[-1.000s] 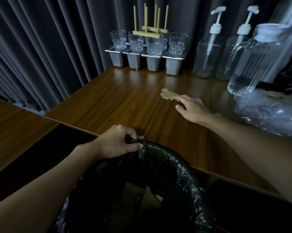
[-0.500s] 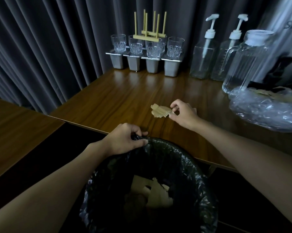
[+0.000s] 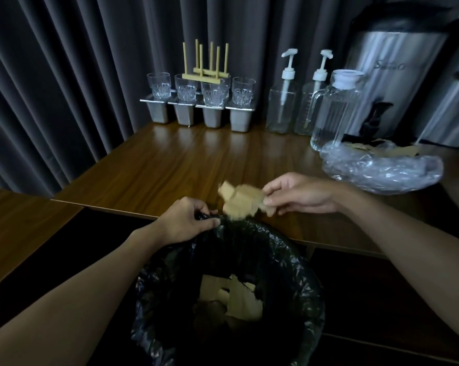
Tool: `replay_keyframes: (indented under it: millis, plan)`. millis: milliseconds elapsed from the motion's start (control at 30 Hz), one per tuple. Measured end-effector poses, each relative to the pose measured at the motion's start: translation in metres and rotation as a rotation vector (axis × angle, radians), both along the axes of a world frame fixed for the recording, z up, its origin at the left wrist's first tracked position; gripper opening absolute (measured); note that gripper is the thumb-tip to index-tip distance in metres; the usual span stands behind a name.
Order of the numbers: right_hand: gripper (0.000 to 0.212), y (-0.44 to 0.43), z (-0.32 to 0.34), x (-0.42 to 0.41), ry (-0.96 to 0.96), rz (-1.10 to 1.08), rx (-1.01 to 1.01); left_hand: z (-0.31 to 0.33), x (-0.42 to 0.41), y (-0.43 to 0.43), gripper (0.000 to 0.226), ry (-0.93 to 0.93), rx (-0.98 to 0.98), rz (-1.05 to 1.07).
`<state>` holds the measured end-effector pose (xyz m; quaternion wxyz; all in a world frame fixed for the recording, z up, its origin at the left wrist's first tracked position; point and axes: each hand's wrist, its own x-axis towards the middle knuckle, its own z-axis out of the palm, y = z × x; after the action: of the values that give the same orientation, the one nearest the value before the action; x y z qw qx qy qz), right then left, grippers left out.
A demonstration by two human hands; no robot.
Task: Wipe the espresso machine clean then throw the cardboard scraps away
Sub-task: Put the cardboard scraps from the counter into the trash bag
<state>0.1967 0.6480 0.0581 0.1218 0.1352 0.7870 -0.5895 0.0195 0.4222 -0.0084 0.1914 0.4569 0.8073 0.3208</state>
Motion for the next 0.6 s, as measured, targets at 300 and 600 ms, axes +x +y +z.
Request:
replay_keyframes:
  millis: [300, 600]
  plan:
    - [0.032, 0.038, -0.026, 0.051, 0.198, -0.629, 0.773, 0.008, 0.011, 0.006, 0.032, 0.048, 0.0, 0.02]
    - [0.08, 0.134, -0.042, 0.1, -0.093, -0.772, 1.231, 0.011, 0.064, 0.041, 0.027, 0.116, -0.034, -0.012]
